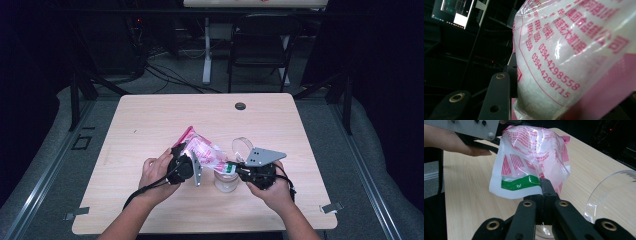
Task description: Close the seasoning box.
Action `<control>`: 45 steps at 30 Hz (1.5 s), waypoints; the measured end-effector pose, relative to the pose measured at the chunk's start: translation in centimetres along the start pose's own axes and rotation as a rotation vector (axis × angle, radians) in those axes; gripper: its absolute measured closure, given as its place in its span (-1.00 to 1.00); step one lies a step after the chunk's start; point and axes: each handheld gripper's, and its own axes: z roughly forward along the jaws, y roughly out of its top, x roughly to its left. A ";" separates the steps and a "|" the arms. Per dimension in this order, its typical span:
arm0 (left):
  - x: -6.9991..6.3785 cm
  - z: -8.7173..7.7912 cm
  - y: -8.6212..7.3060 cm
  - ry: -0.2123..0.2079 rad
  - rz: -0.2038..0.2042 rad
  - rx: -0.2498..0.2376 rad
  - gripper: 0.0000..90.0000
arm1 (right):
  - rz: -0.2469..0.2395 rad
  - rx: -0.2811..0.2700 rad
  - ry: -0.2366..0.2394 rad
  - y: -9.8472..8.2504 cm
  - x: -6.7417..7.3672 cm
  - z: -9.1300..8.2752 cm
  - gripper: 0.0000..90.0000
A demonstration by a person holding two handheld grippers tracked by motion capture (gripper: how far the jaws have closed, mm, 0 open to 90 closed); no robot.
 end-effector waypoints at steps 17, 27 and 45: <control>0.1 -0.2 0.2 0.042 0.038 -0.002 0.41 | 0.004 0.006 0.008 -0.4 -0.1 0.1 1.00; 0.3 -0.4 0.4 0.062 0.072 0.004 0.41 | 0.005 0.014 0.011 -0.6 -0.1 0.2 1.00; 0.6 -0.7 0.8 0.083 0.097 -0.002 0.41 | 0.011 0.014 0.013 -0.9 -0.3 0.2 1.00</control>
